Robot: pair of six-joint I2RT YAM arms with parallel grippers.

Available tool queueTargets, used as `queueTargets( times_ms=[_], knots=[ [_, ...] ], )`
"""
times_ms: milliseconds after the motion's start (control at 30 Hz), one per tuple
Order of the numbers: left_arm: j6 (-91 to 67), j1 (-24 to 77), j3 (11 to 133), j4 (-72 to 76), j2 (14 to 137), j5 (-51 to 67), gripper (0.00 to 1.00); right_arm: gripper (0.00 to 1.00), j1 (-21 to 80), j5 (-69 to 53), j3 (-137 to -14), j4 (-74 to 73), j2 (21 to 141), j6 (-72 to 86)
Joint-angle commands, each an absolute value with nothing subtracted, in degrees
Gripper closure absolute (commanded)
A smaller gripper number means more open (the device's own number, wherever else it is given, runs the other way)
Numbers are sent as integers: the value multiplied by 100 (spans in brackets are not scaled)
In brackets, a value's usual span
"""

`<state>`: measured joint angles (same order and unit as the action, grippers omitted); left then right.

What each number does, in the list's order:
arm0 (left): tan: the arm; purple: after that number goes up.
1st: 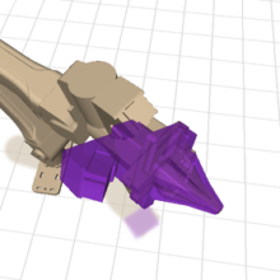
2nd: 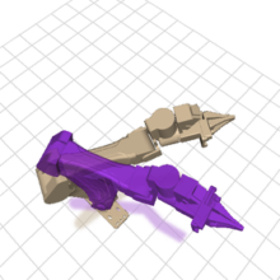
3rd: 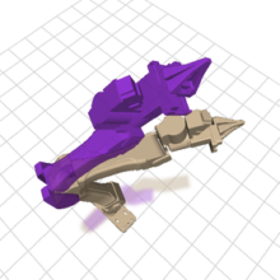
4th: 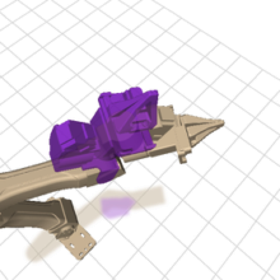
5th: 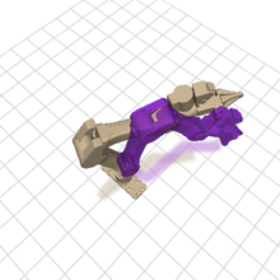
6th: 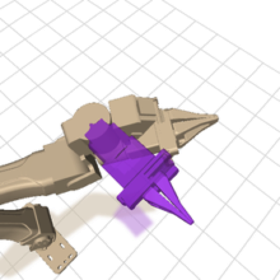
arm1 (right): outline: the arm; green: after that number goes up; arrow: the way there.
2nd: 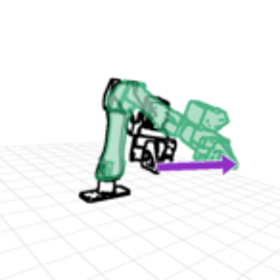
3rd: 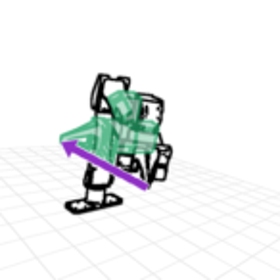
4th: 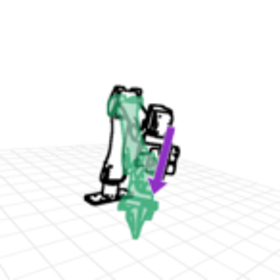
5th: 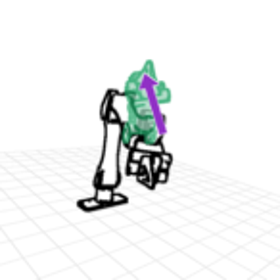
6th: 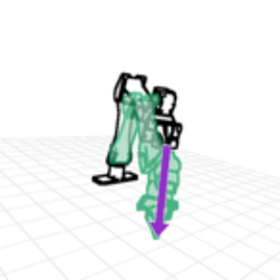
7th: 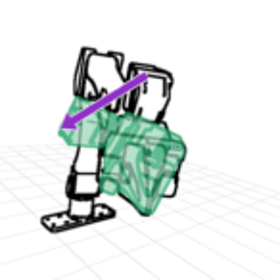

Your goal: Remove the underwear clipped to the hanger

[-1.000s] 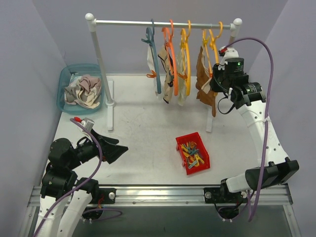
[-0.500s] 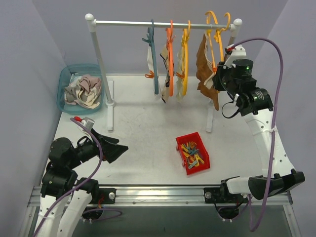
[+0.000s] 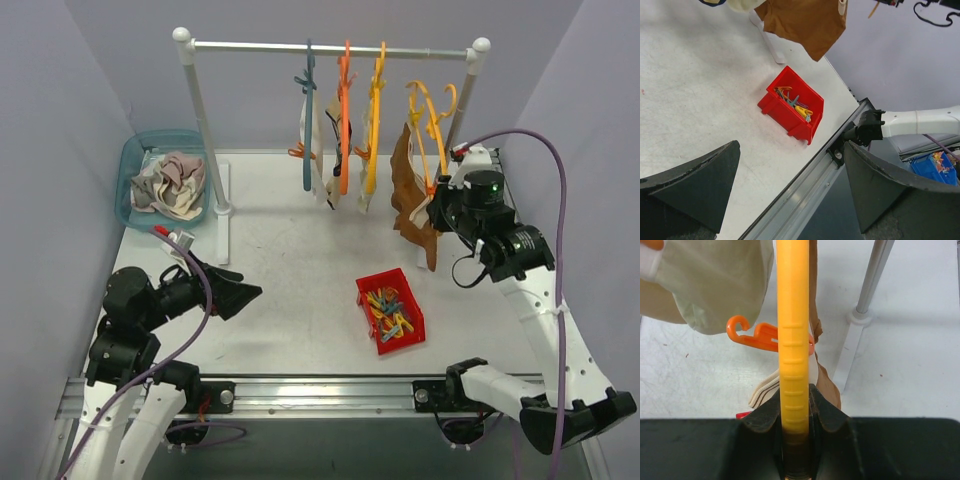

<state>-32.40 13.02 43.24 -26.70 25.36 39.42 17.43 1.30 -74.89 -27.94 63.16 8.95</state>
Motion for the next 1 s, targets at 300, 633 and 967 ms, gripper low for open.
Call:
queueTargets(
  times_ms=[300,633,967],
  knots=[
    [-3173,1283,4913,-2223,2962,3806,6,100,1995,-138,-6654,-3787,4001,2055],
    [-3287,1283,4904,-2355,2883,3621,6,100,2004,-2248,-5845,-4684,2295,3172],
    [-3419,1283,5027,-2452,2725,3577,6,100,1811,-4174,-5985,-4781,1776,3199]
  ],
)
